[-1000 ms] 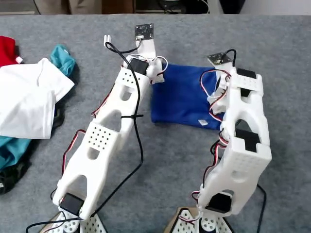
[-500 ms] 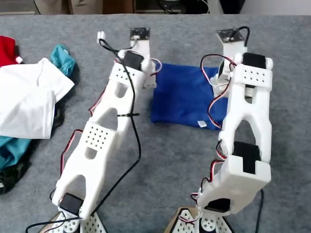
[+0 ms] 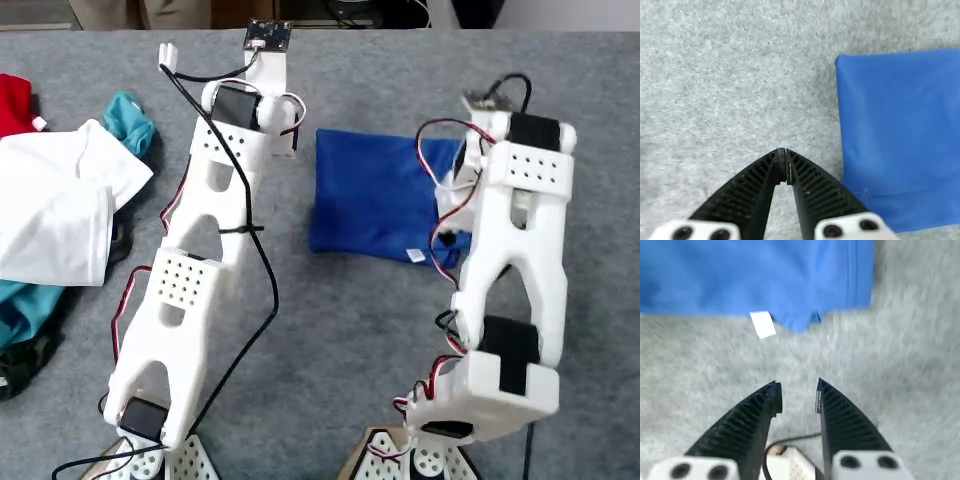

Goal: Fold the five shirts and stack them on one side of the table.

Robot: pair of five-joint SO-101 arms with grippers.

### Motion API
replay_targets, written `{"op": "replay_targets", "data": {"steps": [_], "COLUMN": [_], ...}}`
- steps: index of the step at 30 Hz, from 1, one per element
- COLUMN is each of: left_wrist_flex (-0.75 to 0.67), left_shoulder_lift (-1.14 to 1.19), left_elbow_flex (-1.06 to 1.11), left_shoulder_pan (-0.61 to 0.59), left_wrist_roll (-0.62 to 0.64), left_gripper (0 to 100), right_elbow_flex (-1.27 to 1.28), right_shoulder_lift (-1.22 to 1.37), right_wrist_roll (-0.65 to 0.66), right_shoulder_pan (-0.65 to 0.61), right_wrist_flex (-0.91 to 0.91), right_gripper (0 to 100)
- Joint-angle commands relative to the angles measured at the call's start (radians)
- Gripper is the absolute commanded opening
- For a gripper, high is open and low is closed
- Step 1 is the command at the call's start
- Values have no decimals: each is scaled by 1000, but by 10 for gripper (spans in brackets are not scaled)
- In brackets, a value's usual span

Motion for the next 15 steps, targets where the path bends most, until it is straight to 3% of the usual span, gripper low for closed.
{"op": "replay_targets", "data": {"steps": [1, 5, 11, 15], "left_wrist_flex": [11, 11, 11, 11], "left_shoulder_lift": [-81, -76, -73, -73], "left_elbow_flex": [20, 32, 32, 32], "left_shoulder_pan": [-31, -58, -52, -44], "left_wrist_roll": [-21, -17, -15, -14], "left_gripper": [20, 19, 19, 19], "right_elbow_flex": [137, 277, 325, 397], "right_shoulder_lift": [-85, -125, -127, -125], "right_wrist_roll": [-11, -81, -522, -818], "right_shoulder_pan": [62, 71, 58, -39], "right_wrist_flex": [21, 0, -298, -483], "right_gripper": [136, 136, 142, 227]}}
